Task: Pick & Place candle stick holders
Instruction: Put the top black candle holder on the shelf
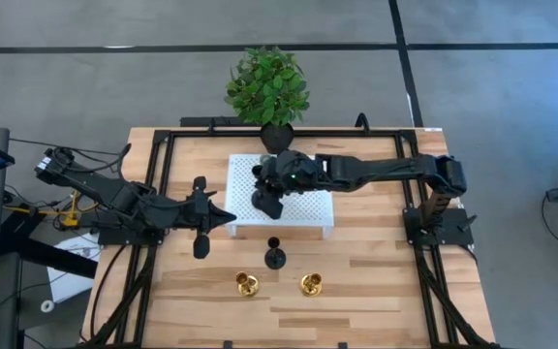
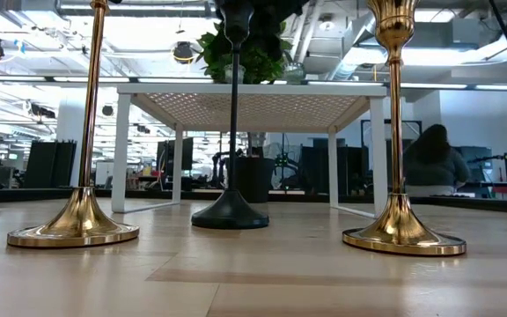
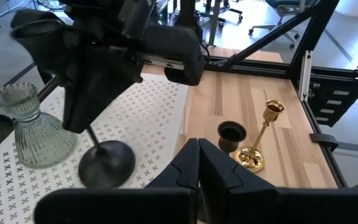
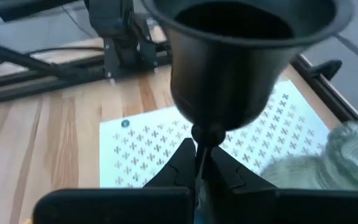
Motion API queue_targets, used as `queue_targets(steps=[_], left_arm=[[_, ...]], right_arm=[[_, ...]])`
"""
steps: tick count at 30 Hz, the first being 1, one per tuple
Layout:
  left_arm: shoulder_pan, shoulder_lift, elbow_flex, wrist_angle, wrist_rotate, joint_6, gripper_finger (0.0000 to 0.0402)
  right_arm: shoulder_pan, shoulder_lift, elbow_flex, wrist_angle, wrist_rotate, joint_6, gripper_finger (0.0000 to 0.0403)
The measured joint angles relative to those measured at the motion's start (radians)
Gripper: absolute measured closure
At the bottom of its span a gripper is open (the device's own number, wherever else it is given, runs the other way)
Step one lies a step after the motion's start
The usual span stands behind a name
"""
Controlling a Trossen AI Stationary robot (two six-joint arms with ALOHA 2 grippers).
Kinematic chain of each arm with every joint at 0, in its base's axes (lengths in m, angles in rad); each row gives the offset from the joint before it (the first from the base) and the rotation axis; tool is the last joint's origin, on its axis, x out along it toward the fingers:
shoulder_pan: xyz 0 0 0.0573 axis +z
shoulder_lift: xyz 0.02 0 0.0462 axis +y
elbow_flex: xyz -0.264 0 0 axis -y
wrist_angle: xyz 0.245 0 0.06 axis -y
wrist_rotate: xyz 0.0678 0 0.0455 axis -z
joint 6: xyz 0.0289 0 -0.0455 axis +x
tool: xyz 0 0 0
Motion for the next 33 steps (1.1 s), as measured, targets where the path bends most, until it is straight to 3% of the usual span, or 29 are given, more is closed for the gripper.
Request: queue_targets(steps=[13, 24, 33], left_arm=[[0.0, 0.0, -0.001, 0.0, 0.0, 0.0, 0.0399], [0.0, 0.0, -0.001, 0.0, 0.0, 0.0, 0.0399], [0.0, 0.0, -0.001, 0.0, 0.0, 0.0, 0.0399]], right_arm=[[-0.001, 0.0, -0.001, -0.009, 0.022, -0.026, 0.0401], [-0.002, 0.005, -0.006, -0.042, 0.033, -0.059, 0.0322], [0.001, -0.072, -0.005, -0.064, 0.032, -0.079, 0.028]])
